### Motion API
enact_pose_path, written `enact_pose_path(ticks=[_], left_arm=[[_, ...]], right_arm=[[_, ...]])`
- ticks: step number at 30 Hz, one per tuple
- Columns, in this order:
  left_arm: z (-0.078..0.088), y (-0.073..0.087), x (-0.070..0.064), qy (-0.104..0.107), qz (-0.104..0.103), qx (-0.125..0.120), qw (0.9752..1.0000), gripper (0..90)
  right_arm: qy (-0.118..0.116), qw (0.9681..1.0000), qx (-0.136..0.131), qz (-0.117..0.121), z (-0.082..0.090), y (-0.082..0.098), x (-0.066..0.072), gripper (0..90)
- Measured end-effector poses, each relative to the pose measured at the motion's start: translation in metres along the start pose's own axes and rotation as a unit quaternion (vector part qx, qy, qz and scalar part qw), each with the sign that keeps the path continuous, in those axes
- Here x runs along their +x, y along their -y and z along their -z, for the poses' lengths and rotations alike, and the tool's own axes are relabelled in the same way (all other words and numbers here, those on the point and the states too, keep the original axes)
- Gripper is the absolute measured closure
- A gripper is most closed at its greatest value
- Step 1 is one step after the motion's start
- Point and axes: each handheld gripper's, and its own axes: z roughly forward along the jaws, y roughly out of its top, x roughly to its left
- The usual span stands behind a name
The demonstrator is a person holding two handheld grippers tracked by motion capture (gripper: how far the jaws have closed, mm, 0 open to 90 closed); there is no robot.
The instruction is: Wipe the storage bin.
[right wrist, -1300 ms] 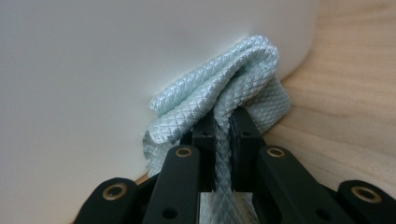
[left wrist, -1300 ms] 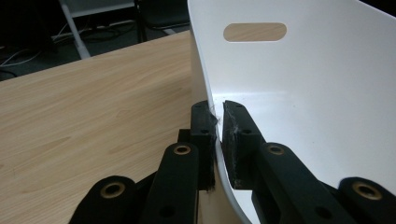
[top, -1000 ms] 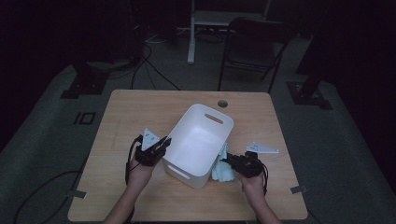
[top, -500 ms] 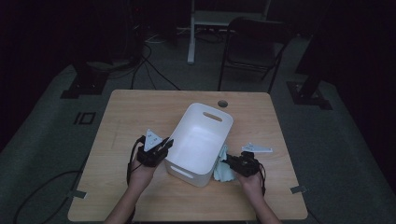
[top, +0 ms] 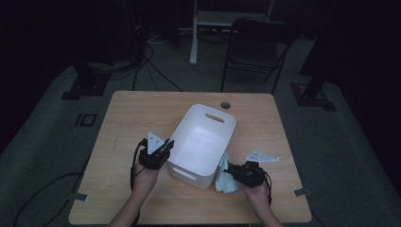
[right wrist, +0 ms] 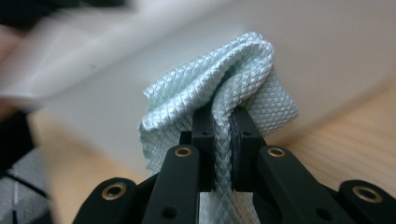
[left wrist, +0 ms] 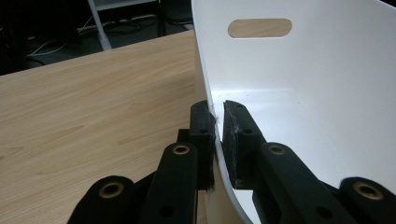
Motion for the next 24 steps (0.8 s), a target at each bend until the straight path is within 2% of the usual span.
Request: enact_pose_path(ticks=[1, 2, 4, 5, 6, 8, 10, 12, 13, 16, 17, 18, 20, 24], left_arm=[[0.0, 0.0, 0.0, 0.0, 0.004, -0.001, 1.0, 82.2], [0.0, 0.0, 0.0, 0.0, 0.004, -0.001, 1.0, 82.2], [0.0, 0.0, -0.001, 0.003, 0.002, -0.001, 1.0, 82.4], [0.0, 0.0, 0.0, 0.013, 0.0, -0.001, 0.9999, 82.5], [0.001, 0.001, 0.001, 0.016, -0.004, -0.002, 0.9999, 82.3], [0.0, 0.001, 0.001, 0.02, -0.002, -0.002, 0.9998, 82.3], [0.0, 0.0, 0.001, 0.021, -0.004, -0.001, 0.9998, 82.1], [0.0, 0.0, 0.001, 0.022, -0.002, -0.001, 0.9998, 82.0], [0.0, 0.0, 0.001, 0.022, -0.002, -0.001, 0.9998, 82.0], [0.0, 0.0, 0.002, 0.022, 0.0, 0.001, 0.9998, 81.4], [0.0, 0.0, 0.002, 0.022, 0.0, 0.001, 0.9998, 80.8], [-0.001, 0.0, 0.002, 0.023, 0.004, 0.002, 0.9997, 80.3], [-0.001, 0.0, 0.001, 0.017, 0.004, 0.003, 0.9999, 80.0], [-0.001, 0.0, 0.001, 0.009, 0.008, -0.001, 0.9999, 80.3]], right_arm=[[-0.005, 0.9996, -0.023, 0.015, 0.009, -0.004, 0.013, 82.6], [-0.007, 0.9994, -0.029, 0.016, 0.009, -0.005, 0.017, 82.6], [0.0, 0.9993, -0.025, 0.027, 0.003, -0.005, 0.02, 82.4], [0.005, 0.9994, -0.021, 0.028, -0.001, -0.004, 0.019, 82.6], [0.008, 0.9995, -0.021, 0.023, -0.003, -0.003, 0.017, 82.7], [0.017, 0.9997, -0.003, 0.017, -0.008, -0.001, 0.011, 82.7], [0.016, 0.9999, 0.004, -0.004, -0.014, 0.005, 0.004, 82.8], [0.029, 0.9993, 0.022, -0.007, -0.02, 0.01, -0.002, 82.8], [0.029, 0.9993, 0.022, -0.007, -0.02, 0.01, -0.002, 82.8], [0.052, 0.9959, 0.068, -0.03, -0.037, 0.023, -0.021, 82.9], [0.052, 0.9959, 0.068, -0.03, -0.037, 0.023, -0.021, 82.9], [0.054, 0.9927, 0.094, -0.053, -0.048, 0.032, -0.031, 82.9], [0.048, 0.9922, 0.093, -0.068, -0.05, 0.035, -0.036, 83.0], [0.052, 0.9913, 0.095, -0.074, -0.049, 0.034, -0.033, 83.2]])
